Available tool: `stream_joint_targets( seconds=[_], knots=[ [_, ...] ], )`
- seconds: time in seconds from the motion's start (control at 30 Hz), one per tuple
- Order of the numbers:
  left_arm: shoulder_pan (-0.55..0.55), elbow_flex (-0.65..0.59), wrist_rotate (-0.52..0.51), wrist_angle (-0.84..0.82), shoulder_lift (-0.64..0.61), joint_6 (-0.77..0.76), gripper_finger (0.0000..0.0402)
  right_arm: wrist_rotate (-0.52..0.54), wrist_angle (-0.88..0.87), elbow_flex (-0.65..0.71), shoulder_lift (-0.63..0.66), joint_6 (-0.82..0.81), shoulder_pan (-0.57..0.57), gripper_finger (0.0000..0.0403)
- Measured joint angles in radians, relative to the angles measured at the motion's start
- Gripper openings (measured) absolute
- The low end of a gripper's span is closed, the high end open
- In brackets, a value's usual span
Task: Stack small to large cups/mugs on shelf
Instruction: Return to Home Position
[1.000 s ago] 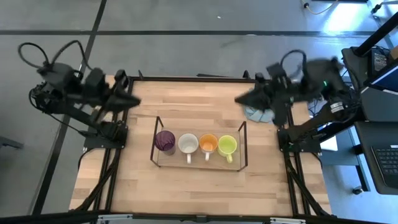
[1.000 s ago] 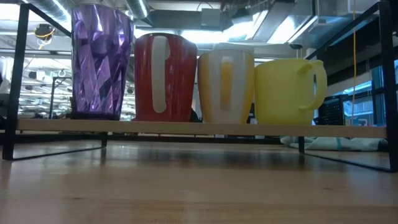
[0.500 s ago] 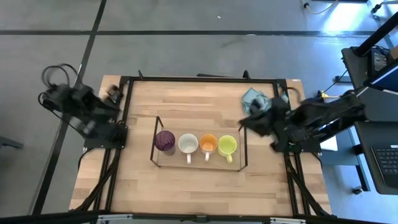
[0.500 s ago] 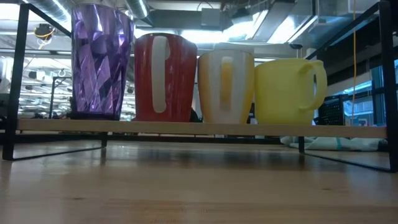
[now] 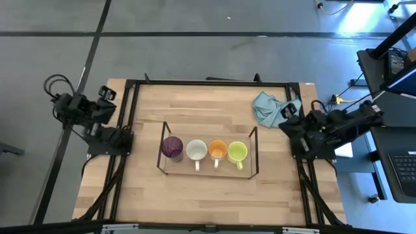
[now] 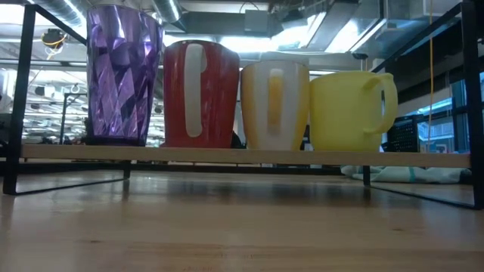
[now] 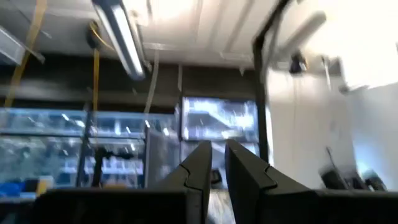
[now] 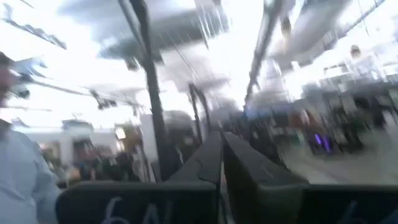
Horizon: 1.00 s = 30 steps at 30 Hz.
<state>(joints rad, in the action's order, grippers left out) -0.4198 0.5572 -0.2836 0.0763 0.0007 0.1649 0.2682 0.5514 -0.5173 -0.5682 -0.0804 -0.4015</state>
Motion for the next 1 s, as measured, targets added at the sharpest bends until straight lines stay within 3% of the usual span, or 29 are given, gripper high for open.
stream_joint_targets(
  seconds=[0.17,0.37,0.67,1.0],
  knots=[
    [0.0,-0.081,0.034,0.073,0.003,-0.025,0.0041,-0.081,0.204,0.183,0.054,0.007,0.04,0.002],
    [0.001,-0.143,0.019,0.128,0.003,-0.055,0.0041,-0.116,0.273,0.243,0.063,-0.015,0.08,0.002],
    [0.0,-0.292,-0.168,0.126,0.003,-0.137,0.0041,-0.155,0.296,0.338,0.061,-0.082,0.133,0.002],
    [0.0,-0.336,-0.352,-0.122,0.003,-0.327,0.0041,-0.032,0.311,0.484,0.103,-0.101,0.144,0.002]
  ],
)
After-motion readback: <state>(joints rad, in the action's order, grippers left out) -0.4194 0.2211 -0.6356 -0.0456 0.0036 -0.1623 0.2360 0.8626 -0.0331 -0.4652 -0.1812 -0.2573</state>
